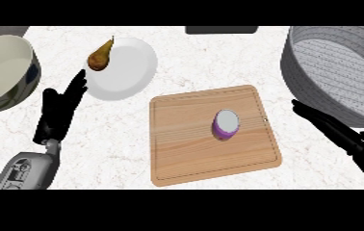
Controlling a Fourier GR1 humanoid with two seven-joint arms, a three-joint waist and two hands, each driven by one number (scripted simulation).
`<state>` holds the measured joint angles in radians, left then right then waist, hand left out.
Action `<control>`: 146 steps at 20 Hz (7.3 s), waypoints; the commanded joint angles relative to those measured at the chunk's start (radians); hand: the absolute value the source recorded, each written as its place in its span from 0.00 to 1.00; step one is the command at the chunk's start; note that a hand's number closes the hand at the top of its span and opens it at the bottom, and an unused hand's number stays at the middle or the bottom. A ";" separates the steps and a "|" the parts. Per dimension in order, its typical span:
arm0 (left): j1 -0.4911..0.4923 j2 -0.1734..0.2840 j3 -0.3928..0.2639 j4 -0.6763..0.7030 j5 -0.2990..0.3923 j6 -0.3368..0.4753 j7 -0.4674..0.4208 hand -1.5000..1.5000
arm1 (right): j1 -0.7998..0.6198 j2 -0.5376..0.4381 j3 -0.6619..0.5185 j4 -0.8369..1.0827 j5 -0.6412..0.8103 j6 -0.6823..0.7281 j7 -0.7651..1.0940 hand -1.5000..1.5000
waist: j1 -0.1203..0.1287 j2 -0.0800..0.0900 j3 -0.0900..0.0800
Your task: Pick the can from the cutting board and place it in the basket
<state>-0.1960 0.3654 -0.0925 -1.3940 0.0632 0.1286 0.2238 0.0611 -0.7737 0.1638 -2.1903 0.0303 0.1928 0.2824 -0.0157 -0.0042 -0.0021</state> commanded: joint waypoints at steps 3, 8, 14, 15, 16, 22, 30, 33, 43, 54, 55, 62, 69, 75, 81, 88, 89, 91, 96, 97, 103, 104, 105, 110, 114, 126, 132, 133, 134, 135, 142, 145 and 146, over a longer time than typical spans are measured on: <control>-0.004 -0.066 0.000 0.036 -0.046 -0.008 -0.033 0.50 | -0.022 0.070 -0.056 -0.095 -0.017 0.073 0.173 0.00 | 0.012 0.004 0.002; 0.036 -0.030 0.051 -0.003 -0.033 -0.054 -0.050 0.50 | 0.020 0.196 -0.012 -0.064 0.159 -0.001 0.134 0.00 | 0.015 0.003 0.002; 0.038 -0.066 0.058 -0.036 -0.083 -0.052 -0.007 0.50 | 0.034 0.288 -0.024 0.056 0.277 0.029 0.006 0.00 | 0.016 0.003 0.002; -0.022 -0.108 0.040 0.029 -0.106 -0.035 0.003 0.50 | -0.034 0.318 0.010 0.030 0.296 0.037 0.107 0.00 | 0.015 0.004 0.002; -0.008 -0.069 0.063 0.016 -0.093 -0.069 0.003 0.50 | -0.038 0.347 0.034 0.133 0.330 0.011 0.024 0.00 | 0.017 0.004 0.002; 0.028 -0.112 0.069 -0.024 -0.108 -0.070 -0.012 0.50 | -0.108 0.418 0.040 0.285 0.382 0.033 -0.053 0.00 | 0.020 0.005 0.002; -0.010 -0.136 0.104 0.047 -0.155 -0.091 -0.024 0.50 | -0.055 0.523 0.078 0.298 0.509 -0.006 -0.108 0.00 | 0.014 0.004 0.002; -0.044 -0.123 0.123 -0.015 -0.149 -0.099 0.049 0.50 | -0.130 0.542 0.048 0.440 0.530 -0.020 -0.166 0.00 | 0.016 0.004 0.002; 0.008 -0.162 0.140 -0.055 -0.182 -0.127 0.038 0.50 | -0.186 0.613 0.018 0.451 0.568 0.052 -0.123 0.00 | 0.017 0.004 0.002; -0.001 -0.174 0.168 -0.049 -0.183 -0.157 0.044 0.50 | -0.192 0.719 0.091 0.611 0.677 -0.028 -0.174 0.00 | 0.017 0.004 0.002; 0.019 -0.176 0.171 -0.018 -0.197 -0.157 -0.019 0.50 | -0.254 0.709 0.036 0.643 0.645 0.014 -0.165 0.00 | 0.017 0.004 0.002; -0.042 -0.176 0.191 0.028 -0.203 -0.167 0.003 0.50 | -0.232 0.703 -0.003 0.688 0.644 -0.019 -0.239 0.00 | 0.015 0.004 0.002; -0.004 -0.159 0.204 -0.044 -0.179 -0.199 0.023 0.50 | -0.249 0.729 0.104 0.775 0.813 -0.126 -0.272 1.00 | 0.020 0.004 0.002; 0.014 -0.185 0.193 -0.017 -0.205 -0.181 -0.005 0.50 | -0.247 0.694 0.099 0.750 0.878 -0.160 -0.313 1.00 | 0.016 0.004 0.002; -0.072 -0.193 0.189 -0.012 -0.219 -0.153 0.076 0.50 | -0.208 0.492 0.231 0.711 1.035 -0.038 -0.376 1.00 | 0.000 0.001 0.000; -0.045 -0.166 0.222 0.030 -0.197 -0.180 -0.004 0.50 | -0.131 0.292 0.266 0.525 1.116 -0.004 -0.481 1.00 | 0.003 0.002 0.001; 0.027 -0.163 0.218 0.015 -0.197 -0.194 -0.054 0.50 | -0.115 0.286 0.241 0.479 1.099 0.018 -0.479 1.00 | 0.009 0.002 0.001; -0.029 -0.165 0.224 0.048 -0.202 -0.181 -0.029 0.50 | -0.055 0.315 0.167 0.420 0.929 0.075 -0.503 1.00 | -0.002 0.003 0.001; 0.062 -0.165 0.214 -0.021 -0.198 -0.193 -0.036 0.50 | -0.009 0.339 0.025 0.200 0.669 0.238 -0.462 1.00 | -0.001 -0.002 0.001; -0.012 -0.183 0.208 -0.006 -0.220 -0.153 0.006 0.50 | -0.030 0.351 -0.024 0.180 0.602 0.250 -0.473 1.00 | -0.011 -0.001 0.001; 0.023 -0.170 0.214 -0.014 -0.204 -0.180 -0.004 0.50 | -0.054 0.440 -0.245 -0.048 0.237 0.399 -0.229 1.00 | -0.013 -0.004 -0.001; -0.043 -0.193 0.207 0.040 -0.223 -0.149 0.013 0.50 | -0.091 0.425 -0.296 -0.053 0.173 0.428 -0.187 1.00 | -0.022 0.001 -0.001; 0.003 -0.186 0.207 -0.027 -0.210 -0.162 0.024 0.50 | -0.099 0.440 -0.310 -0.105 0.133 0.435 -0.090 1.00 | -0.003 -0.003 -0.001; -0.044 -0.200 0.190 -0.013 -0.234 -0.139 0.059 0.50 | -0.282 0.338 -0.464 -0.149 -0.146 0.448 0.217 1.00 | 0.000 -0.002 -0.001; -0.020 -0.188 0.190 0.026 -0.222 -0.177 -0.022 0.50 | -0.516 0.226 -0.515 -0.038 -0.310 0.362 0.425 1.00 | 0.010 0.000 -0.003; -0.042 -0.202 0.182 0.024 -0.232 -0.163 -0.014 0.50 | -0.801 -0.138 -0.453 0.352 -0.012 0.498 0.341 1.00 | 0.047 0.019 0.001; -0.061 -0.214 0.183 0.055 -0.222 -0.169 -0.018 0.50 | -0.838 -0.231 -0.425 0.651 0.199 0.499 0.078 1.00 | 0.045 0.017 0.002; -0.050 -0.194 0.184 0.005 -0.215 -0.188 0.007 0.50 | -0.791 -0.249 -0.467 0.688 0.217 0.493 -0.032 1.00 | 0.039 0.013 0.003; -0.039 -0.215 0.168 -0.012 -0.244 -0.150 0.009 0.50 | -0.798 -0.225 -0.393 0.703 0.296 0.443 -0.031 1.00 | 0.047 0.014 0.003; -0.024 -0.197 0.180 -0.012 -0.218 -0.184 0.000 0.50 | -0.800 -0.272 -0.430 0.777 0.310 0.441 -0.128 1.00 | 0.049 0.015 0.003; -0.034 -0.182 0.197 0.002 -0.203 -0.202 -0.006 0.50 | -0.838 -0.245 -0.350 1.121 0.439 0.286 -0.485 1.00 | 0.054 0.017 0.003; -0.022 -0.195 0.182 0.014 -0.224 -0.188 -0.013 0.50 | -0.865 -0.237 -0.326 1.250 0.473 0.272 -0.592 1.00 | 0.050 0.015 0.003; -0.059 -0.186 0.191 0.011 -0.217 -0.192 0.003 0.50 | -0.905 -0.266 -0.324 1.312 0.493 0.267 -0.648 1.00 | 0.053 0.016 0.003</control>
<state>-0.2410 0.1690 0.0921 -1.3876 -0.1574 -0.0540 0.2268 -0.7911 -1.0283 -0.1893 -1.0484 0.4621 0.4996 -0.2122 0.0341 0.0117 0.0009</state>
